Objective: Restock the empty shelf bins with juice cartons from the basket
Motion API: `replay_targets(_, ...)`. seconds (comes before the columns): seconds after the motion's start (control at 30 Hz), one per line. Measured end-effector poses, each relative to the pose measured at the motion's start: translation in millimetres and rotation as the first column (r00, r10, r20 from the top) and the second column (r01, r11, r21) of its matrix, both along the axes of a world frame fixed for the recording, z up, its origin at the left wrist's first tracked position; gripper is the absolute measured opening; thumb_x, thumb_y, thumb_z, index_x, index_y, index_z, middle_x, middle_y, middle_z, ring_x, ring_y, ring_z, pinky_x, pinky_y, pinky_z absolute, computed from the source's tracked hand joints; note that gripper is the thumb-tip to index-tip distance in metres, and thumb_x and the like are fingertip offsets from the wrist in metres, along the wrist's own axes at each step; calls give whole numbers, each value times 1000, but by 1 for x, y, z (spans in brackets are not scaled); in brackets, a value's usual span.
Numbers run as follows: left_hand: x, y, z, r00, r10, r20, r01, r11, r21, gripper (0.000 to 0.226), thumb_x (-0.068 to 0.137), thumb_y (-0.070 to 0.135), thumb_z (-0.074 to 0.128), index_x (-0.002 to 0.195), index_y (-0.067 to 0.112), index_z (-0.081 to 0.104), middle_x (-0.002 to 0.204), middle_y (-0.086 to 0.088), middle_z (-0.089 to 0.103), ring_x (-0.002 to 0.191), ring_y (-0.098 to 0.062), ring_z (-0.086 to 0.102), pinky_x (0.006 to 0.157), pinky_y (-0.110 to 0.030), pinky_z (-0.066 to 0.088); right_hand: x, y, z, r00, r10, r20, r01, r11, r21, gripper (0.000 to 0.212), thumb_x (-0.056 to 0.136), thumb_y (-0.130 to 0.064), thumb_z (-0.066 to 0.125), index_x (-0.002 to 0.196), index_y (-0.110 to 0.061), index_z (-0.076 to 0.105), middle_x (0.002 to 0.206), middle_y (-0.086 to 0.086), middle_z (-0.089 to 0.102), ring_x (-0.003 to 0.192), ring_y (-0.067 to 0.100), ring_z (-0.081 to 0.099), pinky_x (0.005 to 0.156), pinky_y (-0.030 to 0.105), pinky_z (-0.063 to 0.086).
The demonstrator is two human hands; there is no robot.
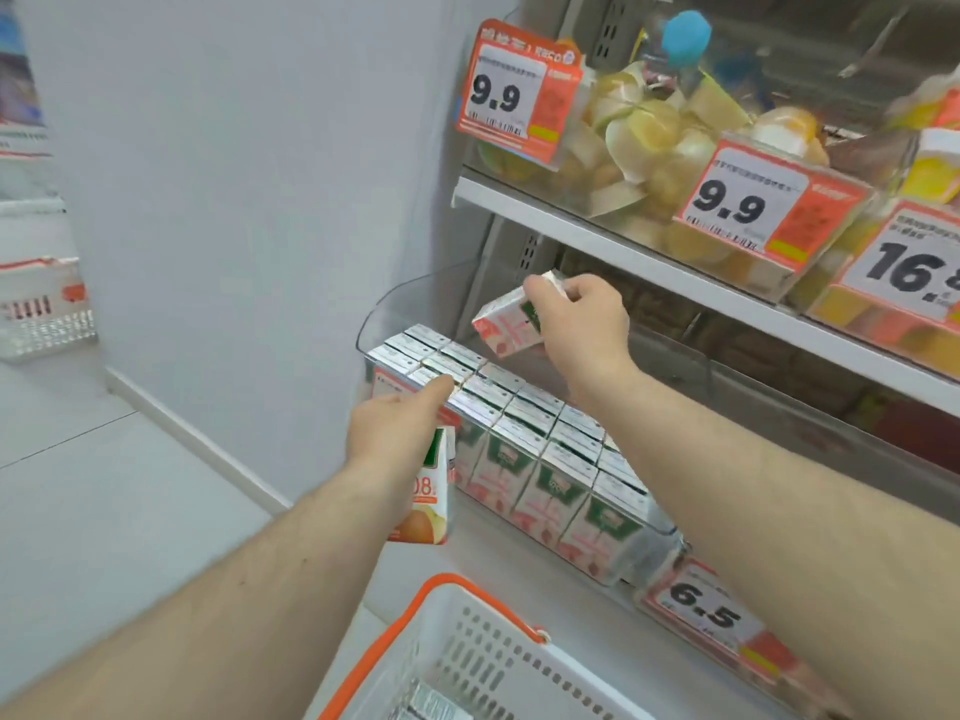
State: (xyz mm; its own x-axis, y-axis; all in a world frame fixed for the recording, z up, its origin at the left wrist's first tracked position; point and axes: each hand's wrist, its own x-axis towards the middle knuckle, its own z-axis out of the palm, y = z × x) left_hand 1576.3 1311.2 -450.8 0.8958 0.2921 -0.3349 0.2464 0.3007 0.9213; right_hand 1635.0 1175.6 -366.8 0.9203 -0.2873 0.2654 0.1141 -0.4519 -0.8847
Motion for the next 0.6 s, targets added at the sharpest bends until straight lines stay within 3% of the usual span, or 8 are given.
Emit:
replay_targets(0.07,5,-2,-5,999,0,-44,1,1000,13,35,72,43,75,77,10,66,70,-11,68,54,-26,59,59,-29,49,26,9,-9,999,7,32,0,978,-210,28,79,-43,62,85,-16,59,86,-4,62,80,17,61,71,35,53)
replay_targets(0.17,11,-8,-14,998,-12,-63,12,1000,11,42,73,45,73,84,5,70,79,-15,73,60,-29,65,64,-33,54,66,25,-20,997,10,-72,-37,923,-384,33,76,-45,63,78,-13,55,78,1,61,78,22,60,66,30,44)
replay_targets(0.27,13,-12,-19,997,-16,-80,14,1000,-22,43,75,46,70,89,6,65,76,-12,68,59,-27,61,62,-32,51,96,42,-30,981,16,-192,-109,870,-482,38,78,-45,66,66,-12,52,64,2,56,72,24,60,57,27,39)
replay_targets(0.37,16,-9,-20,994,-70,-82,68,997,-18,35,76,47,70,85,15,61,71,-10,61,55,-24,54,60,-29,47,109,51,-34,953,53,-299,-196,859,-472,39,83,-44,68,65,-14,50,64,0,54,60,16,55,51,25,40)
replay_targets(0.5,17,-6,-19,994,-77,-72,74,996,-48,37,77,43,71,89,8,67,63,-7,62,45,-20,54,56,-26,46,116,56,-42,882,114,-457,-299,886,-355,40,79,-45,75,89,-9,61,80,3,66,71,18,64,67,30,53)
replay_targets(0.6,16,-6,-18,993,-90,-70,87,995,-54,34,79,44,70,89,11,65,57,-4,62,39,-16,53,51,-21,45,115,50,-43,822,175,-542,-318,930,-183,25,88,-32,68,85,-9,60,77,4,64,61,17,59,54,26,45)
